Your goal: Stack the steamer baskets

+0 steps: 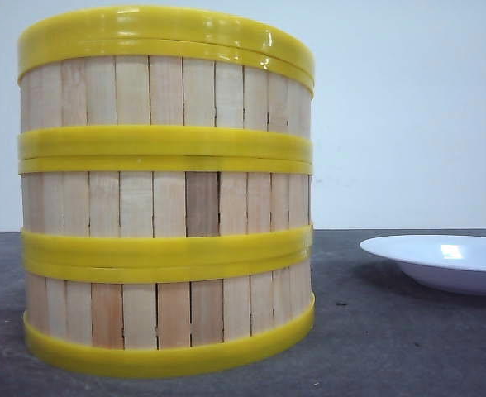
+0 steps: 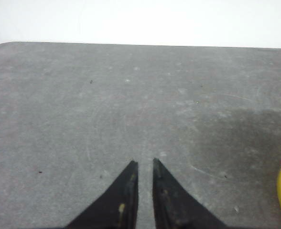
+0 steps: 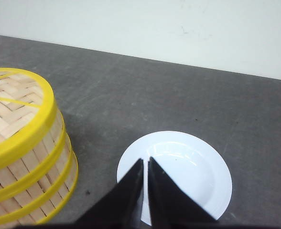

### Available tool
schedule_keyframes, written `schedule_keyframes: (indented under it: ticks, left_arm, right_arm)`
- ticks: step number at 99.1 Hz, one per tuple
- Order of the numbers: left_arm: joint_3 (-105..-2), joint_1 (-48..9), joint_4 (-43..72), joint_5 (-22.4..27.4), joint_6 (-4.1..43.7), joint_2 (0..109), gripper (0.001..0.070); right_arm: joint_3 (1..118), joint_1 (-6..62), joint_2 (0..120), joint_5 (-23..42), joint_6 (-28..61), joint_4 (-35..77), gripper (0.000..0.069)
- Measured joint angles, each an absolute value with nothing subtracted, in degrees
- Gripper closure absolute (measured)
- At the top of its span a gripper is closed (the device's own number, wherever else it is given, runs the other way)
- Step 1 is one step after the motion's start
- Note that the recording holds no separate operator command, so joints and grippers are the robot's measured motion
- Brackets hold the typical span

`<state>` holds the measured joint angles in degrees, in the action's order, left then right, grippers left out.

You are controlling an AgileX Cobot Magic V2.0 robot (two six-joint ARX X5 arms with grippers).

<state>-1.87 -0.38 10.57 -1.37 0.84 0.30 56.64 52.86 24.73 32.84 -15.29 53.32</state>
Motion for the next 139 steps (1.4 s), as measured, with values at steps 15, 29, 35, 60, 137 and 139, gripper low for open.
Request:
schedule_keyframes:
  ticks: [15,29,35,60,137,139]
  left_arm:
    - [-1.87,-0.38,10.57,-1.37,0.84,0.30,0.0681]
    - [-1.87,-0.38,10.57,-1.34,0.84,0.30,0.0681]
    - [-1.87,-0.38,10.57,-1.37,0.84,0.30,0.0681]
    - [-1.87,-0.38,10.57,-1.37,0.84,0.30,0.0681]
    - [-1.87,-0.38,10.57,-1.37,0.84,0.30,0.0681]
    - [-1.87,-0.38,10.57,-1.37,0.84,0.30,0.0681]
  right_arm:
    - [56.64,52.86,24.73,32.84,-15.29,53.32,0.0682]
    - [56.64,52.86,24.73,32.84,-15.29,53.32,0.0682]
    - [56.64,52.86,24.73,32.84,-15.29,53.32,0.0682]
    - [56.64,52.86,24.73,32.99,-14.81,53.32,0.0682]
    - [52.27,22.09,23.94,17.96,2.59,37.41,0.0682]
    - [51.55,20.21,23.88,17.47,2.85,36.73,0.0682]
